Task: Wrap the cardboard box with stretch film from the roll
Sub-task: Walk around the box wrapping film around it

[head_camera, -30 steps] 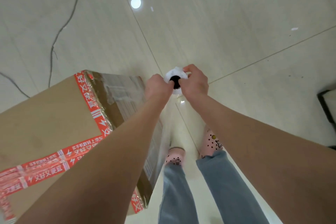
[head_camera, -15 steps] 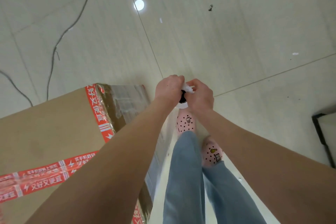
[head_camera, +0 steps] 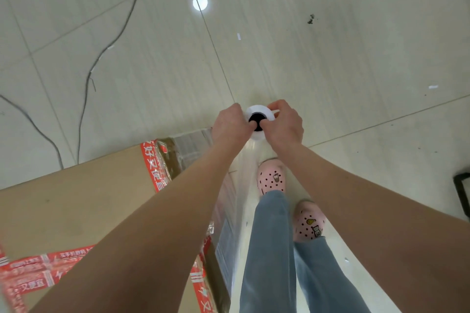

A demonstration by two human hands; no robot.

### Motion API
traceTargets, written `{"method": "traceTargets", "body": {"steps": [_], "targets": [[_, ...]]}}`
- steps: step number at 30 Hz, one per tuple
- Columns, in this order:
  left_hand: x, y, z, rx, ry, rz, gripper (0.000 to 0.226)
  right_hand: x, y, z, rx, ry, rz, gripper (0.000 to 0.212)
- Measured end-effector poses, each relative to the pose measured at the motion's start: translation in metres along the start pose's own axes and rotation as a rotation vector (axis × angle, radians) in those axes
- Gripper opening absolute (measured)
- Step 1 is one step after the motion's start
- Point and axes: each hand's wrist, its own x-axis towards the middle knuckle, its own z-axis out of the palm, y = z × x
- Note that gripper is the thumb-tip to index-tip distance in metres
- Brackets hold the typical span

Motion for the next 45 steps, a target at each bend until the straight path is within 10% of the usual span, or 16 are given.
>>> {"method": "traceTargets", "body": {"steps": [8,24,33,45], "targets": [[0.021,0.016,-0.009,0.328,-0.008,0.34,0.021,0.006,-0.012,-0.001,-0.083,-0.024,-0.038,0.024],[0.059,-0.02,-0.054,-0.191,0.031,-0.149,0.021,0.034,-0.075,0.019,0.021,-0.095,-0.032,0.029],[0.071,-0.002,-0.063,0.324,-0.051,0.324,0.037,0.038,-0.083,0.02,-0.001,-0.13,0.007,0.017],[0.096,-0.003,-0.084,0.111,-0.037,-0.042,0.017,0.066,-0.12,0.017,-0.162,-0.225,-0.118,0.023]]}}
